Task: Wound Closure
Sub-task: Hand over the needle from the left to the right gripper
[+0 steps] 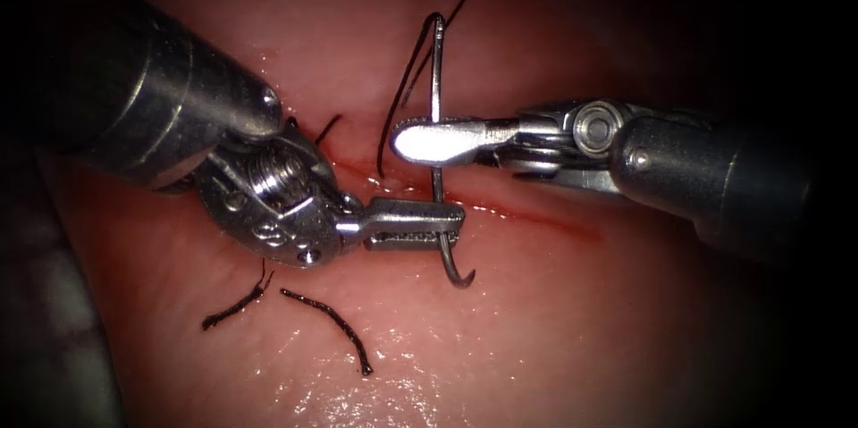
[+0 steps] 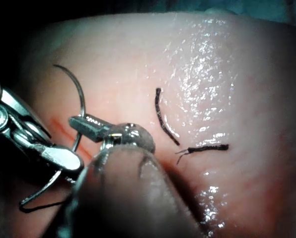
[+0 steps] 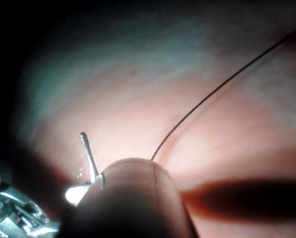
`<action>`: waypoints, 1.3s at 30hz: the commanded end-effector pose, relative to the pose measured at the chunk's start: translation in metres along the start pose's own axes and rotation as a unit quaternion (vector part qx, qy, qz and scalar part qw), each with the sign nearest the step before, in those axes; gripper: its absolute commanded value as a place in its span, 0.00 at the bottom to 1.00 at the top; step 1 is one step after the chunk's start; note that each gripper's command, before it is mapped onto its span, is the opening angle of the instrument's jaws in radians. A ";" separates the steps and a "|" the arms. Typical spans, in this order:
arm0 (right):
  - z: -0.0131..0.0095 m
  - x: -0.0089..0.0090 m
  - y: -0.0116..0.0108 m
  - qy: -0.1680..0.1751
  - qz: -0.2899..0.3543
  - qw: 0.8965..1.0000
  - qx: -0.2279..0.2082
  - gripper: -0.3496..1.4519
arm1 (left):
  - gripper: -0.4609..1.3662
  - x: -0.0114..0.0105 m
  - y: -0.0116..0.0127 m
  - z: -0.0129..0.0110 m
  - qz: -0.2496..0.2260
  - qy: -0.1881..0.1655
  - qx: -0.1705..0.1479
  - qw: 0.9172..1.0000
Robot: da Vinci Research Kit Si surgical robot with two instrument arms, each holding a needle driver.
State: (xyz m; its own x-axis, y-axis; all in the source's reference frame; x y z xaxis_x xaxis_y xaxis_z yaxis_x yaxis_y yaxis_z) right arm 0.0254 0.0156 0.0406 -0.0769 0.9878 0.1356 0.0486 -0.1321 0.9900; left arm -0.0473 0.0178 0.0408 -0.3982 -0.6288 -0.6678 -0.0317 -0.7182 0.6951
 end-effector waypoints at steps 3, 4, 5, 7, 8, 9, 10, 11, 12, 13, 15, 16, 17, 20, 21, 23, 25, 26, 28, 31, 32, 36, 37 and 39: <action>0.0001 0.0003 0.0001 0.013 -0.002 1.000 -0.014 0.00 | 0.06 0.0002 0.0002 0.0000 0.000 0.000 -0.008 1.000; 0.0001 0.0004 0.0001 0.016 -0.002 1.000 -0.016 0.00 | 0.06 0.0002 0.0002 0.0000 0.001 0.000 -0.008 1.000; 0.0001 0.0004 0.0001 0.017 -0.002 1.000 -0.017 0.00 | 0.06 0.0002 0.0002 0.0000 0.001 0.000 -0.009 1.000; 0.0001 0.0005 0.0001 0.017 -0.004 1.000 -0.019 0.00 | 0.06 0.0003 0.0002 -0.0001 0.001 0.000 -0.009 1.000; 0.0000 0.0005 0.0000 0.015 -0.004 1.000 -0.021 0.00 | 0.06 0.0003 0.0002 -0.0001 0.001 0.001 -0.009 1.000; 0.0000 0.0005 0.0000 0.012 -0.003 1.000 -0.025 0.00 | 0.06 0.0003 0.0002 -0.0001 0.001 0.001 -0.009 1.000; 0.0000 0.0005 0.0000 0.010 -0.003 1.000 -0.027 0.00 | 0.06 0.0003 0.0002 -0.0001 0.001 0.001 -0.009 1.000; 0.0000 0.0004 0.0000 0.009 -0.003 1.000 -0.028 0.00 | 0.06 0.0003 0.0002 -0.0001 0.004 0.001 -0.009 1.000; 0.0000 0.0004 0.0000 0.009 -0.003 1.000 -0.028 0.00 | 0.06 0.0003 0.0002 -0.0001 0.001 0.001 -0.009 1.000; 0.0000 0.0004 0.0000 0.009 -0.003 1.000 -0.028 0.00 | 0.06 0.0003 0.0002 -0.0001 -0.002 0.000 -0.009 1.000; 0.0000 0.0004 0.0000 0.009 -0.003 1.000 -0.028 0.00 | 0.06 0.0003 0.0002 -0.0001 -0.014 -0.001 -0.009 1.000; 0.0000 0.0004 0.0000 0.009 -0.003 1.000 -0.028 0.00 | 0.24 0.0002 0.0002 -0.0001 -0.020 -0.001 -0.009 1.000; 0.0000 0.0004 0.0000 0.011 -0.003 0.999 -0.030 0.00 | 0.48 0.0002 0.0002 -0.0001 -0.029 -0.002 -0.011 1.000; 0.0000 0.0004 0.0000 0.012 -0.004 0.999 -0.031 0.00 | 0.63 0.0003 0.0002 -0.0001 -0.038 -0.002 0.001 0.999; 0.0000 0.0004 0.0000 0.012 -0.004 0.999 -0.031 0.00 | 0.64 0.0003 0.0002 -0.0001 -0.041 -0.002 0.004 0.999; 0.0000 0.0004 0.0000 0.012 -0.004 0.999 -0.031 0.00 | 0.60 0.0003 0.0002 0.0000 -0.047 -0.001 0.015 0.999; 0.0000 0.0004 0.0000 0.012 -0.006 0.999 -0.031 0.00 | 0.56 0.0004 0.0002 0.0001 -0.050 -0.001 0.022 0.998; 0.0000 0.0005 0.0000 0.013 -0.007 0.999 -0.032 0.00 | 0.55 0.0004 0.0002 0.0002 -0.053 -0.001 0.026 0.998; 0.0000 0.0005 0.0000 0.014 -0.010 0.999 -0.033 0.00 | 0.52 0.0004 0.0003 0.0003 -0.053 -0.002 0.026 0.998; 0.0000 0.0006 0.0000 0.014 -0.009 0.999 -0.035 0.00 | 0.49 0.0005 0.0003 0.0004 -0.053 -0.002 0.026 0.998; 0.0000 0.0006 0.0000 0.015 -0.009 0.999 -0.034 0.00 | 0.47 0.0004 0.0003 0.0004 -0.053 -0.002 0.026 0.998; 0.0000 0.0008 -0.0001 0.017 -0.008 0.999 -0.032 0.00 | 0.45 0.0004 0.0005 0.0004 -0.052 -0.002 0.026 0.998; 0.0000 0.0008 -0.0001 0.017 -0.008 0.999 -0.032 0.00 | 0.45 0.0004 0.0005 0.0004 -0.052 -0.002 0.026 0.998; 0.0000 0.0008 -0.0001 0.017 -0.008 0.999 -0.032 0.00 | 0.43 0.0005 0.0006 0.0004 -0.051 -0.002 0.026 0.998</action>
State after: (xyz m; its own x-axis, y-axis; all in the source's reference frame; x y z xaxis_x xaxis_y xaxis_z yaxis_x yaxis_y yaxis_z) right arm 0.0253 0.0164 0.0406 -0.1107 0.9868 0.1186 -0.0112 -0.1205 0.9926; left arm -0.0479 0.0171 0.0411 -0.3938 -0.5510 -0.7358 -0.1245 -0.7611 0.6365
